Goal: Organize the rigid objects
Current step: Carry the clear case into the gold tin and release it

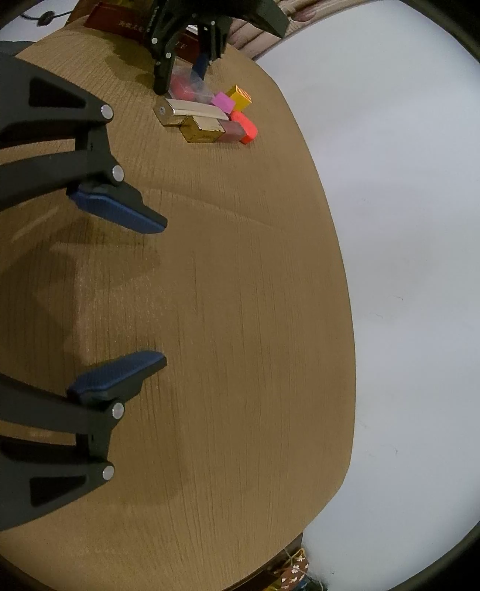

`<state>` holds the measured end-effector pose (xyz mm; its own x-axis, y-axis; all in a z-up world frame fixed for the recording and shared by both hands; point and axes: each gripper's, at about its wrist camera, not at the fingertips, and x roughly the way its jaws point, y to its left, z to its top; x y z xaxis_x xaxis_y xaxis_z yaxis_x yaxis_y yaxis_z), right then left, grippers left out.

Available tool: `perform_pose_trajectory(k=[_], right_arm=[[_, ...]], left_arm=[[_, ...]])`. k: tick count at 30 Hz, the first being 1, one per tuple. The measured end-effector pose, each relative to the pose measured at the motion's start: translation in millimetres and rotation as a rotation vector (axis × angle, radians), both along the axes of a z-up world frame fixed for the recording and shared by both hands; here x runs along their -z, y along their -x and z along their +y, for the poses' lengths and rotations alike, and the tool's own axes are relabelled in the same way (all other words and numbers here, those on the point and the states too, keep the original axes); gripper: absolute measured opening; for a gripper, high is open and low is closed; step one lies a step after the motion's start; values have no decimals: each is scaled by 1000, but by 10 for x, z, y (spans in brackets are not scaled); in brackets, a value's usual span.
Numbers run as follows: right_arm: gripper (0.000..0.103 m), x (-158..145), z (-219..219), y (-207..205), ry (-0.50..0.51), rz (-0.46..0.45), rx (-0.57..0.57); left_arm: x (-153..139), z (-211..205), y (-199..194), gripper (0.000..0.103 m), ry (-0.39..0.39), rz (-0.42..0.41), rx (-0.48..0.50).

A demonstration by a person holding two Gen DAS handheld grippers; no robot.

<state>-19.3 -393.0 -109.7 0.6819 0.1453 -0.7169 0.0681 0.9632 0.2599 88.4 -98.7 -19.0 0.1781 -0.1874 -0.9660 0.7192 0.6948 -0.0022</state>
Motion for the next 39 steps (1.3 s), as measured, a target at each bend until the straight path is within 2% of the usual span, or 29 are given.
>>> perform_pose_trajectory(k=[3, 8, 10, 13, 16, 19, 22, 26, 28, 32, 34, 36, 39], right_arm=[[68, 4, -5, 6, -7, -1, 1], [69, -4, -1, 23, 0, 4, 1], [69, -5, 6, 16, 4, 5, 0], [70, -5, 25, -1, 13, 11, -2], [71, 0, 58, -22, 32, 17, -5], [71, 6, 98, -40, 53, 24, -6], [72, 13, 139, -61, 77, 31, -9], [75, 26, 195, -89, 107, 41, -14], [76, 33, 226, -102, 124, 47, -17], [78, 41, 265, -113, 140, 52, -25], [79, 46, 289, -123, 145, 54, -26], [79, 48, 300, -127, 146, 54, -27], [79, 45, 304, -125, 146, 54, -27]], left_arm=[[-116, -30, 267, 53, -9, -71, -87], [-506, 235, 751, 53, 78, -102, -252], [-712, 472, 929, 54, 101, -150, -304], [-963, 920, 1068, 54, 94, -207, -415], [-1062, 1486, 1114, 54, 63, -234, -543], [-980, 2048, 1068, 54, 48, -204, -647], [-797, 2298, 1005, 54, 21, -183, -697], [-540, 2318, 831, 54, 4, -144, -707], [-372, 2314, 722, 54, -22, -102, -721], [-138, 2297, 584, 54, -20, -15, -731], [-71, 2269, 515, 54, -28, -1, -723], [-58, 2226, 444, 54, -47, -20, -717], [-50, 2149, 338, 54, -39, -22, -714]])
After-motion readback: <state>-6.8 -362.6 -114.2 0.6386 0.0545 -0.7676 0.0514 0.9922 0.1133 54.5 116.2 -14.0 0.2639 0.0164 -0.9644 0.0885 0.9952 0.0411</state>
